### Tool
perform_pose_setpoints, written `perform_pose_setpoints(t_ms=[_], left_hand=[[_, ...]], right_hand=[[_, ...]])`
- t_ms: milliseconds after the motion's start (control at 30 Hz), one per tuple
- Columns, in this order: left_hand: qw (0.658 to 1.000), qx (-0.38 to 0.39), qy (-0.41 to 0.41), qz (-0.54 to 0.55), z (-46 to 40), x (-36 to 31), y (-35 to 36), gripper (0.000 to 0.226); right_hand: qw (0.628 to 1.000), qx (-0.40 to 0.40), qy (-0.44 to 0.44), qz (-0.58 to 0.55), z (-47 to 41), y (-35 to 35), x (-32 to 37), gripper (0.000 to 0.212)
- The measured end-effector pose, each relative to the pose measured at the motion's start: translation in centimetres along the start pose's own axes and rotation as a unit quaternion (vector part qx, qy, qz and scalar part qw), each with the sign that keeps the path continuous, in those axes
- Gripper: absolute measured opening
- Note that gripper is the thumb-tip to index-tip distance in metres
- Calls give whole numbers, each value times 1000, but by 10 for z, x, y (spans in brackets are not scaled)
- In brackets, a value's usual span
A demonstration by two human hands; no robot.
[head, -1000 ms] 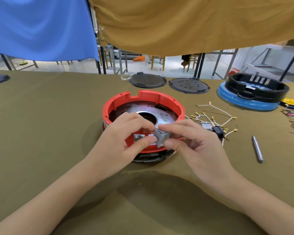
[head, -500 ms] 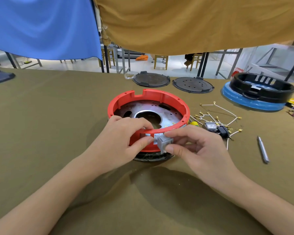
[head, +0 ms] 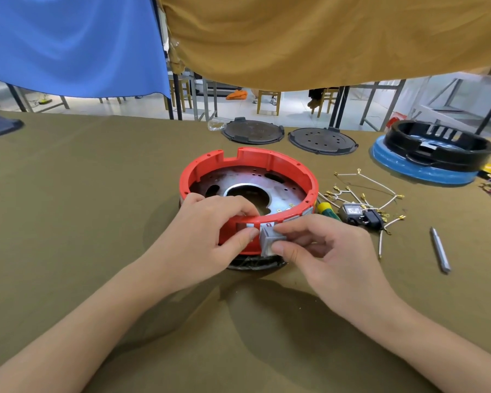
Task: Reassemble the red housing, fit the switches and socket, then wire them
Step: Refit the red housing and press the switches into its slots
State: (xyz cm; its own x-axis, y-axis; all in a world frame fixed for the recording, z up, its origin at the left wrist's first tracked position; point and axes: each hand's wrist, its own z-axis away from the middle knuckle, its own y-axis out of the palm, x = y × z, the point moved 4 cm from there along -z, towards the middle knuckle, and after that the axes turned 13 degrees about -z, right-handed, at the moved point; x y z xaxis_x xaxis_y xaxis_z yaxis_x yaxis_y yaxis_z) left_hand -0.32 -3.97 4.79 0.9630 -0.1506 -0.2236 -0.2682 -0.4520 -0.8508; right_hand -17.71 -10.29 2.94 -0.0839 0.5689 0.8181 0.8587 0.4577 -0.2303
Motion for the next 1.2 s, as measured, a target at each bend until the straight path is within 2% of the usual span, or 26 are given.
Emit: perform_pose_setpoints(t_ms=[233, 400, 600, 733, 833, 900, 967, 1067, 1133, 1200], left_hand=[[1000, 0, 3, 6, 1, -3, -1, 19], [1000, 2, 11, 10, 3, -5, -2, 29], [1000, 3, 8, 6, 2, -4, -2, 31], [1000, 3, 6, 3, 1, -4, 0, 32], [1000, 2, 3, 5, 0, -4, 0, 36], [1000, -1, 5, 12, 0, -4, -1, 35], [1000, 0, 6, 22, 1, -4, -2, 32], [1000, 0, 12, 20, 2, -4, -2, 30], [1000, 1, 12, 18, 3, -4, -1, 31], [1000, -2, 12, 19, 2, -4, -1, 34]], right_hand=[[998, -4, -44, 51, 1, 1, 7, 26], [995, -8, -55, 85, 2, 1, 9, 24], [990, 11, -80, 118, 5, 0, 13, 21], [981, 42, -94, 162, 5, 5, 15, 38], [977, 38, -103, 185, 5, 6, 14, 36], [990, 11, -75, 122, 6, 3, 13, 32], [999, -24, 9, -21, 6, -2, 10, 27], [969, -64, 127, -204, 5, -5, 2, 29], [943, -69, 182, -268, 4, -5, -3, 42], [928, -68, 194, -310, 1, -6, -2, 43]])
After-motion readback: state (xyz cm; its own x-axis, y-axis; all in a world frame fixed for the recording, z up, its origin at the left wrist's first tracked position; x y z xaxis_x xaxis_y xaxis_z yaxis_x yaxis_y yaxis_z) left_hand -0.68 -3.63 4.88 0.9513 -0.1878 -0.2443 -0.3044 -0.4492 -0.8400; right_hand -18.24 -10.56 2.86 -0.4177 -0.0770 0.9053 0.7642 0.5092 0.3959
